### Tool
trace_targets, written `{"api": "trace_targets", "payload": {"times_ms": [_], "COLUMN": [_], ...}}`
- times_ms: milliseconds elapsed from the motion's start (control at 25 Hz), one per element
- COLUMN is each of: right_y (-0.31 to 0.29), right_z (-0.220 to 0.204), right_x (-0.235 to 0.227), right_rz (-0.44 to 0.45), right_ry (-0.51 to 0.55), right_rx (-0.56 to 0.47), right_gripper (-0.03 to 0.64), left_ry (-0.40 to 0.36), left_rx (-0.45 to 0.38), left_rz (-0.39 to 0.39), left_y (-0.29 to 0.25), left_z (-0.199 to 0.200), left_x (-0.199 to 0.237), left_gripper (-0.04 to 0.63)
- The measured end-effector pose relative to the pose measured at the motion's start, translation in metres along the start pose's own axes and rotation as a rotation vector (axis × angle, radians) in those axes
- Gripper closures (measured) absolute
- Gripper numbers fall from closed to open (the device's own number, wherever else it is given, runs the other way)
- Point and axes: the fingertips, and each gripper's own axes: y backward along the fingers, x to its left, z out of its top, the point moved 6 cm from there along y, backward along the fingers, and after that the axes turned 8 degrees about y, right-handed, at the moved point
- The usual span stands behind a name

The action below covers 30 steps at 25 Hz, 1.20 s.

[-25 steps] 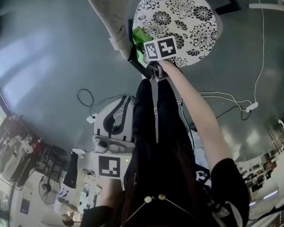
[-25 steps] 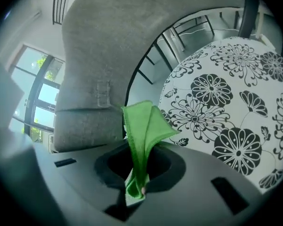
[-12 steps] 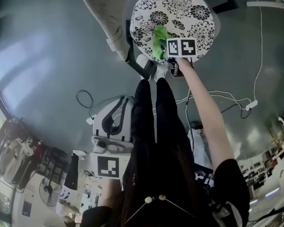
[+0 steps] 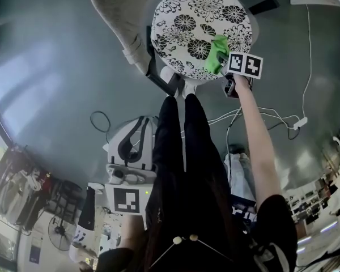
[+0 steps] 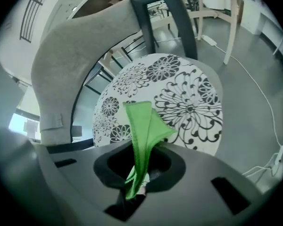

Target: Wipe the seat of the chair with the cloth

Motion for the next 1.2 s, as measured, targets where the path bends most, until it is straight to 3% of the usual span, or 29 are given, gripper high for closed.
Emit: {"api": "trace_targets", "payload": {"times_ms": [200, 520, 640, 880, 1200], "right_y": [0.020, 0.062, 0.085, 0.161, 0.322], "right_z": [-0.002, -0.005, -0.012, -0.019, 0.005], "right_x": [-0.041, -0.098, -0.098, -0.011, 0.143], "right_rz": [-0.067, -0.204, -0.223, -0.130, -0.018], "right_ry": [-0.063, -0.072, -0.109, 0.046, 0.245], "right_rx": [-0.028, -0.036, -0.062, -0.191, -0.547], "right_gripper": [0.569, 0.569, 0.569, 0.569, 0.569], "left_ry": [-0.007, -0.030, -0.039, -0.100, -0.178], "left_rx": [0.006, -0.018, -0.023, -0.107, -0.247], "left_rz": [0.004, -0.001, -0.003, -0.039, -0.108], "left_y": [0.001, 0.004, 0.007, 0.017, 0.043], "left_z": [0.000, 0.005, 0.009, 0.047, 0.131], "left_x": [0.001, -0.003, -0.008, -0.026, -0.056], "left_gripper": [0.571, 0.571, 0.571, 0.571, 0.571]}}
